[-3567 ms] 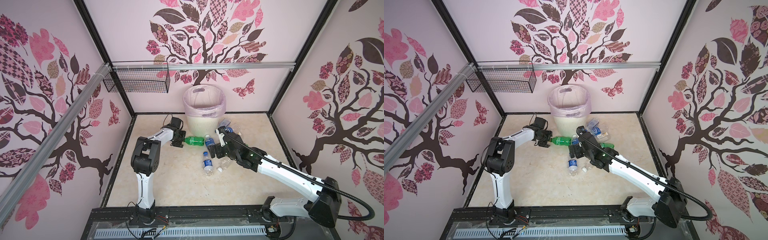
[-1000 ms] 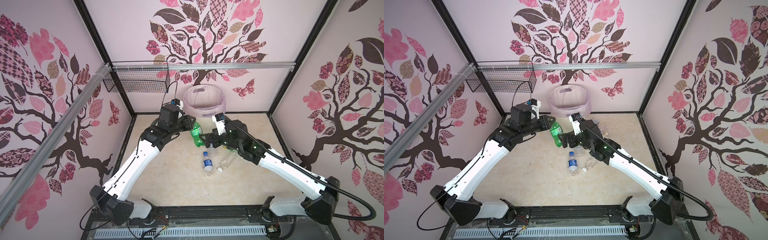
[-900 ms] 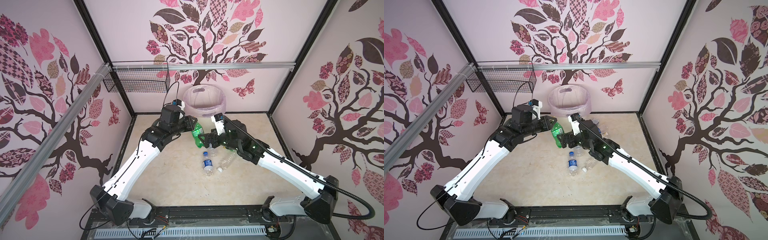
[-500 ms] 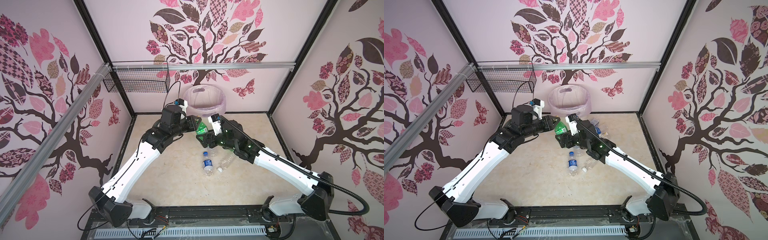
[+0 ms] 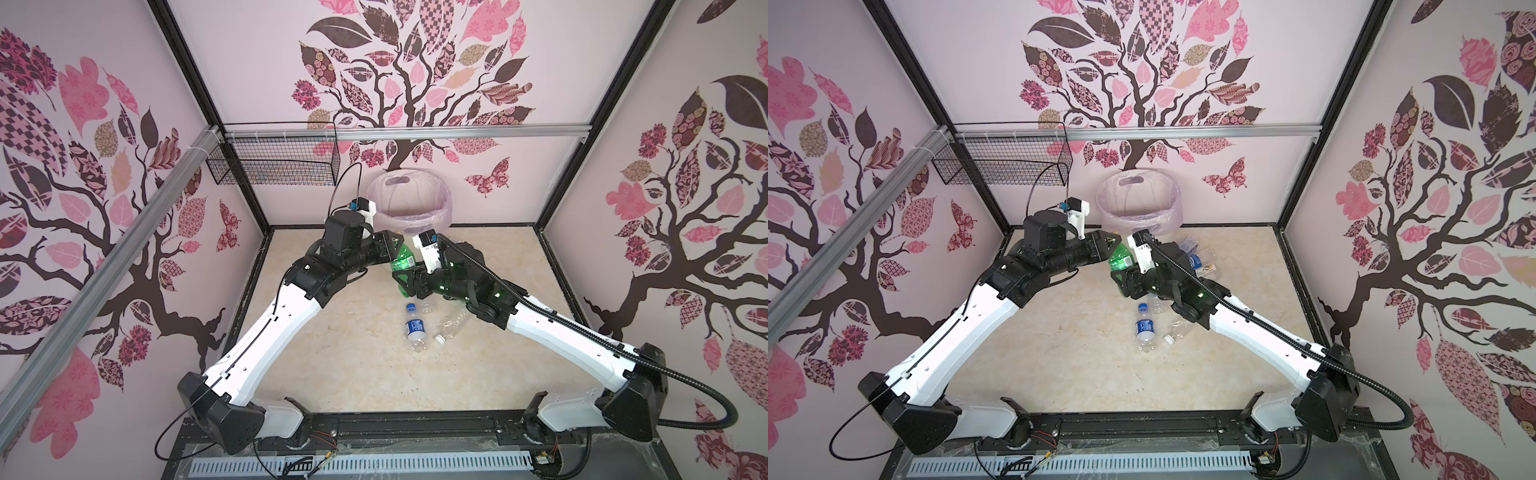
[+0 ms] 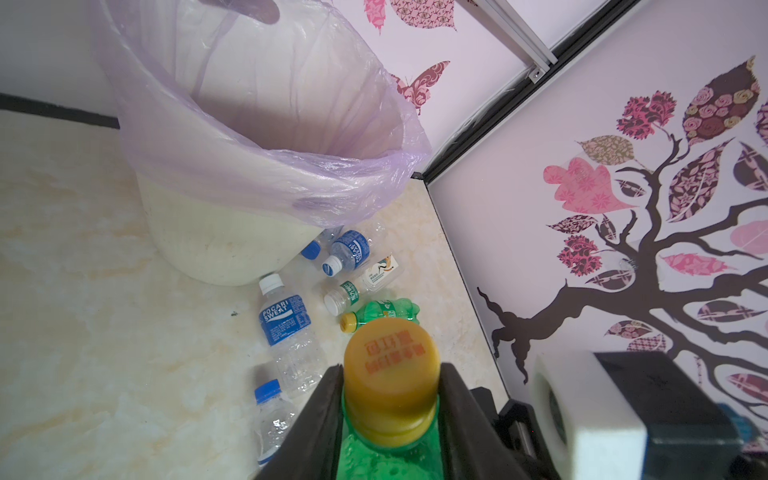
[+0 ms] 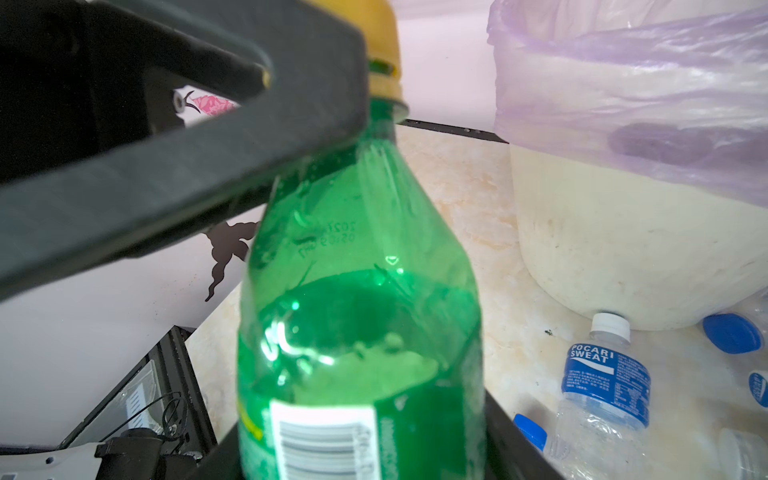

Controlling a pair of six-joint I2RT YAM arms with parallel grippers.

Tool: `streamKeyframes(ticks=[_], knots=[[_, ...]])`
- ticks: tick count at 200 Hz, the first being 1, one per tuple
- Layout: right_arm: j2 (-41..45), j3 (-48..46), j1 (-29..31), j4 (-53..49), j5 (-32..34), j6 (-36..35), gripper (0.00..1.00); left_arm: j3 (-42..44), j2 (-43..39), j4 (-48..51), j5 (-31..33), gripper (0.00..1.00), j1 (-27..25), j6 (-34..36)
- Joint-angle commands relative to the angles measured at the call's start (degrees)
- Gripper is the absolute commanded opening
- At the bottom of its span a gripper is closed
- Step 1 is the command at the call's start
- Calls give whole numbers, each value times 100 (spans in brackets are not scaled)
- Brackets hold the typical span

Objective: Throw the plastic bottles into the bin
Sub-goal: 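Bring the Sprite bottle to right gripper while right gripper closes on it, then raise the Sprite bottle over the bin with right gripper and release it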

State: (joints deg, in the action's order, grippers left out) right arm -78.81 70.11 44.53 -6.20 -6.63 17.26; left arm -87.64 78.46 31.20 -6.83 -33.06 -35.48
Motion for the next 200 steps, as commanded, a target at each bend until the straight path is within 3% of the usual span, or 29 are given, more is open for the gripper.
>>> streamKeyframes(ticks=[1, 35, 66, 115, 145, 200], knots=[[93, -33, -39, -13, 271, 41, 53, 39, -148, 37, 252, 47, 5, 194], [29, 154, -49, -223, 446, 26, 52, -116, -229, 270, 620, 63, 17, 544], [-32, 428, -106, -462, 683, -101, 52, -457, -251, 764, 936, 97, 19, 860], [-49, 1233, -650, -797, 739, -263, 51, -230, -724, 449, 865, 97, 20, 1751], [-192, 2059, -717, -918, 1173, -838, 51, -33, -897, -10, 724, 97, 20, 2462], [-320, 3354, -714, -334, 1649, -1816, 53, -543, -493, -47, 349, 97, -21, 3623]])
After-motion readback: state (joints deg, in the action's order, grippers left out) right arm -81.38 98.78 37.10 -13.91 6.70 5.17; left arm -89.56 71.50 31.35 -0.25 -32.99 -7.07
